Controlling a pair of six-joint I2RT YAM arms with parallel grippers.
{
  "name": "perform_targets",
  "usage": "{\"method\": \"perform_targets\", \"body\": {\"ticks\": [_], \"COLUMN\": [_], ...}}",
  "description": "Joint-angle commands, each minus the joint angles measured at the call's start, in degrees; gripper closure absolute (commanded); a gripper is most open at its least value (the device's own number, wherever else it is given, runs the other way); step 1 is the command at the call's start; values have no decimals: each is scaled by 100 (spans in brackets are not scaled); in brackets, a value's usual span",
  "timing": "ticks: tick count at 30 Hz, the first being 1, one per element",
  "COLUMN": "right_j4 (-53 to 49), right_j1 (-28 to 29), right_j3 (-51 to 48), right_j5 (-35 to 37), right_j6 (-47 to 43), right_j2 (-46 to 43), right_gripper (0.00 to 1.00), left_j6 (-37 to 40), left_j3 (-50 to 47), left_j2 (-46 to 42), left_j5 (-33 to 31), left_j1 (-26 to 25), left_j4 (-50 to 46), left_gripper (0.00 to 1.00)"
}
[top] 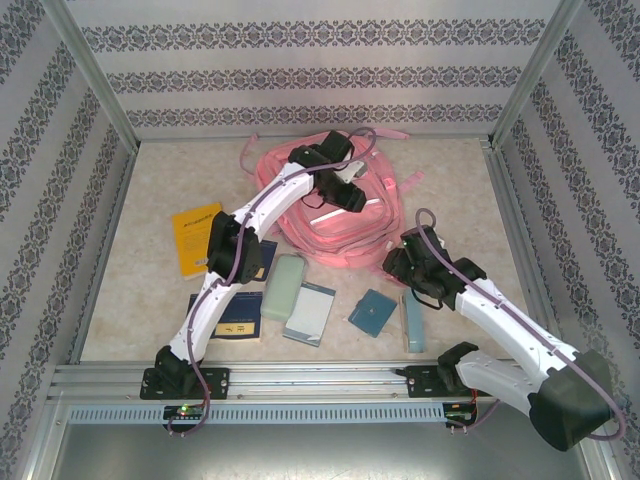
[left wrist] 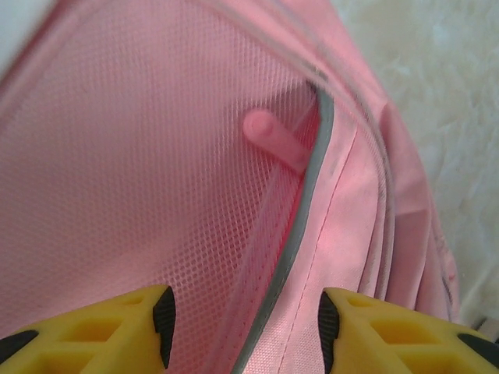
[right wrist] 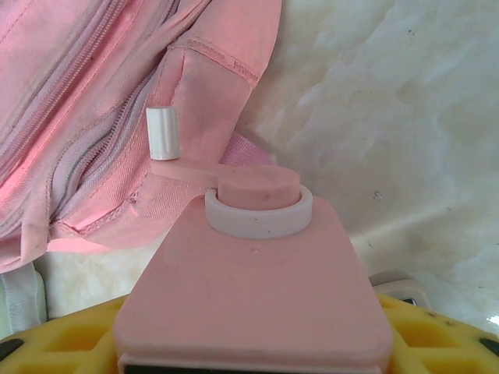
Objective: Pack the student bag
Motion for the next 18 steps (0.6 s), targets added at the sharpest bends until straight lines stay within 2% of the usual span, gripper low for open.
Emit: {"method": "perform_targets", "body": {"ticks": [1, 4, 6, 8, 9, 18], "right_j4": [305, 383, 432, 507, 527, 681], "right_j1": [-100, -143, -165, -167, -170, -237], "right_j3": [-84, -114, -128, -121, -99, 48], "right_j5": [-251, -350, -393, -464, -483, -640], "right_j6": [-134, -146, -159, -227, -268, -464], "right_j2": [-115, -111, -127, -165, -184, -378], "right_gripper": [88, 88, 88, 89, 90, 96], "left_j6": [101, 35, -34, -76, -96, -450], "left_j3": [203, 150, 140, 130, 130, 130], "left_j2": [113, 130, 105, 63, 9, -1056], "left_j5": [370, 629, 823, 930, 888, 711], "left_j1": [16, 13, 4, 8, 16, 267], "left_j4": [-476, -462, -460, -460, -466, -244], "left_gripper": [49, 58, 74, 95, 100, 100]}}
